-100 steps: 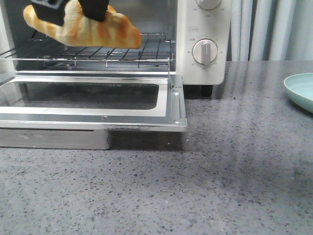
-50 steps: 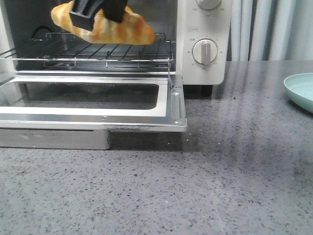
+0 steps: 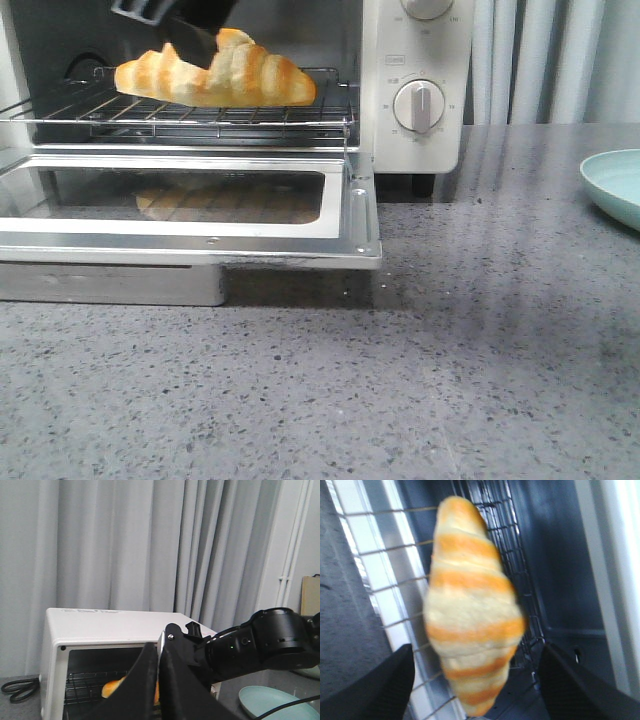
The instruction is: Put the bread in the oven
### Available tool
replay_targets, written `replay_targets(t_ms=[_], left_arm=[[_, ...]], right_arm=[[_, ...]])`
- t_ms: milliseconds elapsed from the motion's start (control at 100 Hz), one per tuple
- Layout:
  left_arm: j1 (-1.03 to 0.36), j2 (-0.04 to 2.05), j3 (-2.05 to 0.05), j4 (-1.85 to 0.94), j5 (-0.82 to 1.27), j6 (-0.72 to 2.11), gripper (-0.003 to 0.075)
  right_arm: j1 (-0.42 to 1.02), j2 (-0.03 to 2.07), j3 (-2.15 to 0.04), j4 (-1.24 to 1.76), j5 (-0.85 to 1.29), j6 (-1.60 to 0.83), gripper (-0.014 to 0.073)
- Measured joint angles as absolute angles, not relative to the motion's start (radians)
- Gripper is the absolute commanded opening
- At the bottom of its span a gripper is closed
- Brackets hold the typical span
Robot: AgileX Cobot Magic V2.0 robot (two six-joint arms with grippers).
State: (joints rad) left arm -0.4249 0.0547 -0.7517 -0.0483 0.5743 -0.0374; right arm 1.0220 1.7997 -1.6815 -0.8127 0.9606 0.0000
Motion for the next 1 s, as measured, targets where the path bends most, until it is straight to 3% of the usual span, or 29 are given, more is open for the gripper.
replay_targets(t_ms=[300, 580, 750, 1000], left_arm=[[-0.394, -0.005, -0.748, 0.042, 0.772, -0.037, -0.0022], [-0.196, -0.005, -0.695, 0.062, 0.823, -0.037, -0.0022], [-0.068, -0.005, -0.568, 0.062, 0.73, -0.036, -0.0021], [0.003, -0.005, -0.244, 0.056, 0.398, 0.053, -0.0021]], right_arm=[[1.159, 1.8, -1.783, -0.813, 1.043, 0.0, 0.0472], [1.254, 1.8, -1.881, -0.813, 1.127, 0.0, 0.0472], [1.274, 1.8, -1.923, -0.813, 1.184, 0.0, 0.0472], [1.278, 1.8, -1.934, -0.813, 1.238, 0.0, 0.0472]])
